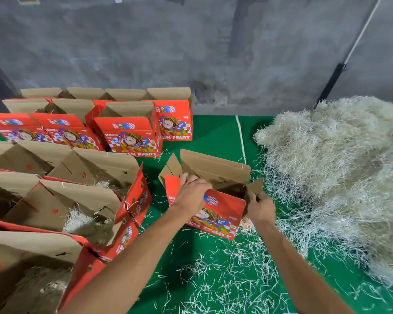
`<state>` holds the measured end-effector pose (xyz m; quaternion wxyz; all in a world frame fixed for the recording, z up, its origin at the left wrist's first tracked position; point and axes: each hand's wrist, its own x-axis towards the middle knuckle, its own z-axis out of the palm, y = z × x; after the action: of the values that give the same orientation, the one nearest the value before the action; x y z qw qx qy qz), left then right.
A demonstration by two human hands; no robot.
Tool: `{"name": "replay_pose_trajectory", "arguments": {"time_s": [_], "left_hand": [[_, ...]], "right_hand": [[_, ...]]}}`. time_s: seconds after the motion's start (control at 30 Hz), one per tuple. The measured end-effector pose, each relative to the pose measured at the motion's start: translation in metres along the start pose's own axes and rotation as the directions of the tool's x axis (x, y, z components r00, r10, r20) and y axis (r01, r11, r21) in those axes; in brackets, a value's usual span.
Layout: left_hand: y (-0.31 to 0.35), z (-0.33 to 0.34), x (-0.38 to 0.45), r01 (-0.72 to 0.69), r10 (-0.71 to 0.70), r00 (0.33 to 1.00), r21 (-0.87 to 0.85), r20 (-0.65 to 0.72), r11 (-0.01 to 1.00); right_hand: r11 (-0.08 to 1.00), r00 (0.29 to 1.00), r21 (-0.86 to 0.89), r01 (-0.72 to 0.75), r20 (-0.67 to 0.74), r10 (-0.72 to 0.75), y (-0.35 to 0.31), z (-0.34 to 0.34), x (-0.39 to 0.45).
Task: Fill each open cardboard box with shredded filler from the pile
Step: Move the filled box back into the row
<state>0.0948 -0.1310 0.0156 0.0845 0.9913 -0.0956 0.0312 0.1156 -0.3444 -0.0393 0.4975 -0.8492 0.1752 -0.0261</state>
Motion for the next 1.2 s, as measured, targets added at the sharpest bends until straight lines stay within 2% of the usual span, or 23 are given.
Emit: {"name": "replay_pose_trajectory", "arguments": {"time_s": [0.13, 0.23, 0.33, 0.63, 0.8, 0.93, 1.07, 1.2], "left_hand": [[-0.024, -0.002, 0.025, 0.04, -0.04, 0.998, 0.001, 0.045, 0.999], [-0.042, -0.007, 0.045, 0.093, -0.093, 0.993, 0.005, 0.078, 0.996], [-0.063, -0.011, 0.066, 0.111, -0.111, 0.987, 0.008, 0.117, 0.994], [-0.142, -0.021, 0.127, 0.176, -0.184, 0.978, 0.086, 0.098, 0.981], [-0.193, -0.041, 0.145, 0.25, -0.276, 0.949, 0.171, 0.154, 0.953], [-0.254, -0.059, 0.141, 0.309, -0.349, 0.91, 0.196, 0.223, 0.931], [-0.311, -0.063, 0.128, 0.401, -0.435, 0.881, 0.196, 0.185, 0.895], [-0.359, -0.068, 0.11, 0.481, -0.525, 0.836, 0.244, 0.163, 0.842]], "right_hand": [[0.997, 0.999, 0.069, -0.041, 0.008, 0.041, -0.009, 0.027, -0.002], [0.999, 0.999, 0.005, 0.047, -0.023, -0.047, -0.018, 0.048, 0.0], [0.997, 0.997, -0.03, 0.072, -0.02, -0.073, -0.03, 0.067, 0.006], [0.996, 0.995, -0.009, 0.084, -0.054, -0.084, -0.081, 0.141, 0.029], [0.994, 0.994, -0.034, 0.107, 0.038, -0.105, -0.114, 0.19, 0.049], [0.997, 0.98, 0.032, 0.074, 0.183, -0.079, -0.143, 0.236, 0.043], [0.996, 0.956, 0.031, 0.089, 0.279, -0.094, -0.168, 0.276, 0.031], [0.993, 0.89, 0.107, 0.049, 0.446, -0.092, -0.19, 0.315, 0.028]]}}
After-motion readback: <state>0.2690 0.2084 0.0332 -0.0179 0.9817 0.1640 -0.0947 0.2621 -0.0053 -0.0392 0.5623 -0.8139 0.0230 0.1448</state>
